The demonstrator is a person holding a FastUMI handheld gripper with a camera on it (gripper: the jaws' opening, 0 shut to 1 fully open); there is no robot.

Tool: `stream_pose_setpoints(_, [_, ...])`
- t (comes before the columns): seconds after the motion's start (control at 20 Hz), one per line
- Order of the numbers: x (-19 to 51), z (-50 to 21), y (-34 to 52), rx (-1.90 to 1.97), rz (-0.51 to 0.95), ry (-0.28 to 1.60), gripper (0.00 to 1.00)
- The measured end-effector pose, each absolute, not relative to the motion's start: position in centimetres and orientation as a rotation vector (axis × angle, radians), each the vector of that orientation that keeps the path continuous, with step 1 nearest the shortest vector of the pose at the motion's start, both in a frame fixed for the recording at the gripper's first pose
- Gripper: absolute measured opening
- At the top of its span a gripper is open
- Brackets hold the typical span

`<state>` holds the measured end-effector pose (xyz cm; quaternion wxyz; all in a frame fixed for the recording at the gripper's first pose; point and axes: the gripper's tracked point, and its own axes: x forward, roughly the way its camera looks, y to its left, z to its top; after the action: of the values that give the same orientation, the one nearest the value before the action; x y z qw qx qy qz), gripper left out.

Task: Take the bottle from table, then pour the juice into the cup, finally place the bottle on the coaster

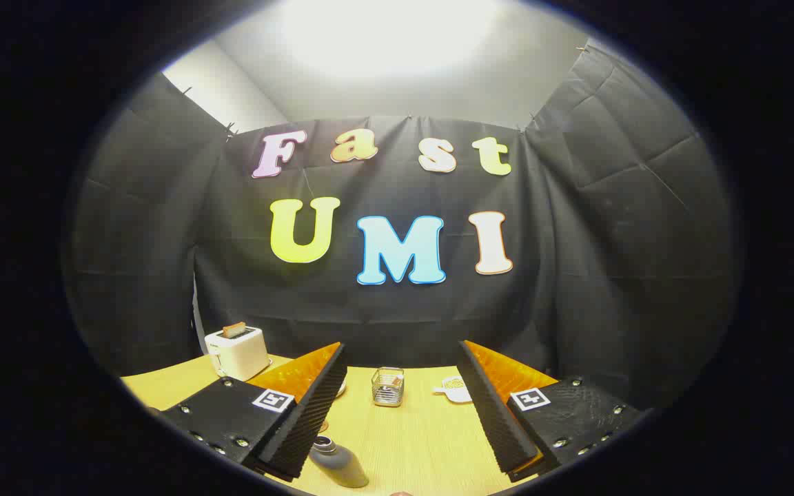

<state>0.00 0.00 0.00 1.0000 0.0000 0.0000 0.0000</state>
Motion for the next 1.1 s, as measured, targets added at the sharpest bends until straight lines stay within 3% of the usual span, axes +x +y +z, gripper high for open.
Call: stream_pose_setpoints(1.1, [0.18,0.14,0.79,0.025,0.062,-0.015,0.98])
